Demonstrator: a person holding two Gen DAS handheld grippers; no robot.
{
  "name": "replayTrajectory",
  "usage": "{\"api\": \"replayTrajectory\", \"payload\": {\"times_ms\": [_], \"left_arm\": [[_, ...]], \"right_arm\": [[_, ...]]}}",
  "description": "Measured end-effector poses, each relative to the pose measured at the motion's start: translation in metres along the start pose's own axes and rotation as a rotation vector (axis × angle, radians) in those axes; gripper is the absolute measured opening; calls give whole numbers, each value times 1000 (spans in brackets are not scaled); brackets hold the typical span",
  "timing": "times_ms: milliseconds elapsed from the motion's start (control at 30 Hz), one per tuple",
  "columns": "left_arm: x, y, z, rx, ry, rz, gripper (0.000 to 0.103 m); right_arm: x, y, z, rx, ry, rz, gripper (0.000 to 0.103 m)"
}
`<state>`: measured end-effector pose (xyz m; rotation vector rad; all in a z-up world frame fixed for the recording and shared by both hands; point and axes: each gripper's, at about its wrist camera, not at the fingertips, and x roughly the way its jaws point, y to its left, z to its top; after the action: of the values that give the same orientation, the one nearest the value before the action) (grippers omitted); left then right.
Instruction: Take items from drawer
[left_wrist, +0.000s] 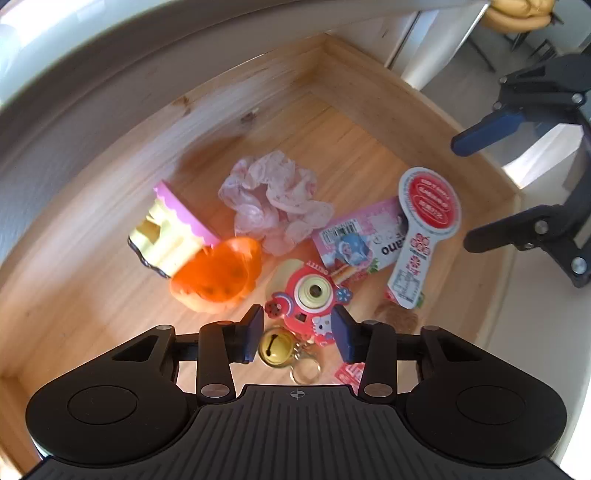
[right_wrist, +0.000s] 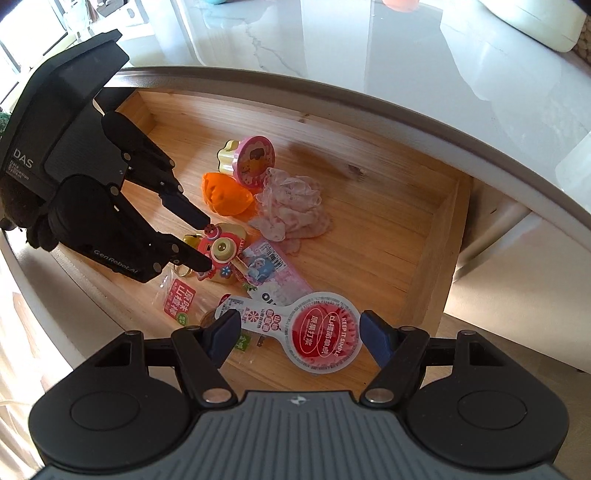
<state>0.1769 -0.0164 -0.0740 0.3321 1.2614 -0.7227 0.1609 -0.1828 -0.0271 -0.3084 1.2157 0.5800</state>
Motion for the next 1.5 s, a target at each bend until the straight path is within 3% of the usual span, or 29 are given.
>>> {"api": "replayTrajectory", "payload": {"times_ms": [100,433,767,900,1167,1367,1500], "left_arm": [[2,-8,8,1,9,22,45],[14,-19,31,-15,-2,-39,54],[18,-33,43,9,18,-63,51],[11,-35,42,50,8,-48,43],[-41,-35,13,127,-43,2,43],[-95,-22,-20,38,-158,26,43],[-109,-12,-35,-37,-226,20,43]], "right_arm": [[0,2,0,5,0,3,72],[0,0,0,9,-3,6,73],[-33,-15,7,-65,-67,-21,72],[-27,-21,11,-139,-26,-78,72],[17,0,34,-298,86,-10,66],[45,24,33,-440,200,29,65],[50,27,22,-542,260,-41,65]]}}
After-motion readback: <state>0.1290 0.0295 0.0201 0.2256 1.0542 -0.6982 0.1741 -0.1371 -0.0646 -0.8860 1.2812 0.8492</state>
